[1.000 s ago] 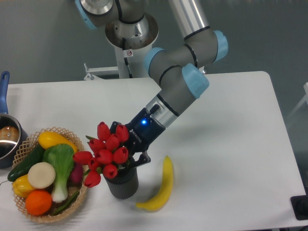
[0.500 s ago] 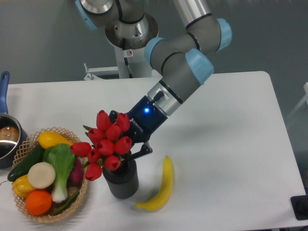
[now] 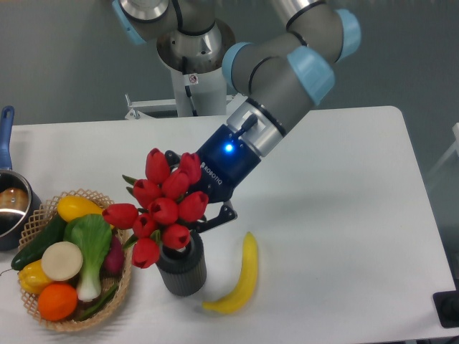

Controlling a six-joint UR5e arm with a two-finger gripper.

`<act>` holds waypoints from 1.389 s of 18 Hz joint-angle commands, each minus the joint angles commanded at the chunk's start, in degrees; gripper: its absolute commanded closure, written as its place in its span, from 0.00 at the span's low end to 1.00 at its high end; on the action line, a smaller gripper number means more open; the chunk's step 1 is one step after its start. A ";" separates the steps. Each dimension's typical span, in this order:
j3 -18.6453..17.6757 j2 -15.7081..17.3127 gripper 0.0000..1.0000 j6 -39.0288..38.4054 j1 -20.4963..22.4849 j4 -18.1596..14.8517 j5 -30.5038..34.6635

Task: Pick up the flowers from the vase
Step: 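Lift the gripped tulips upward out of the grey vase, then raise the tulip bouquet higher, clear of the vase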

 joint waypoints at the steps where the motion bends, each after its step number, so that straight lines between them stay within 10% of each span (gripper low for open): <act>1: 0.18 0.00 0.62 -0.27 0.18 0.00 -0.96; 25: 2.82 1.49 0.62 -5.37 10.37 0.09 -7.56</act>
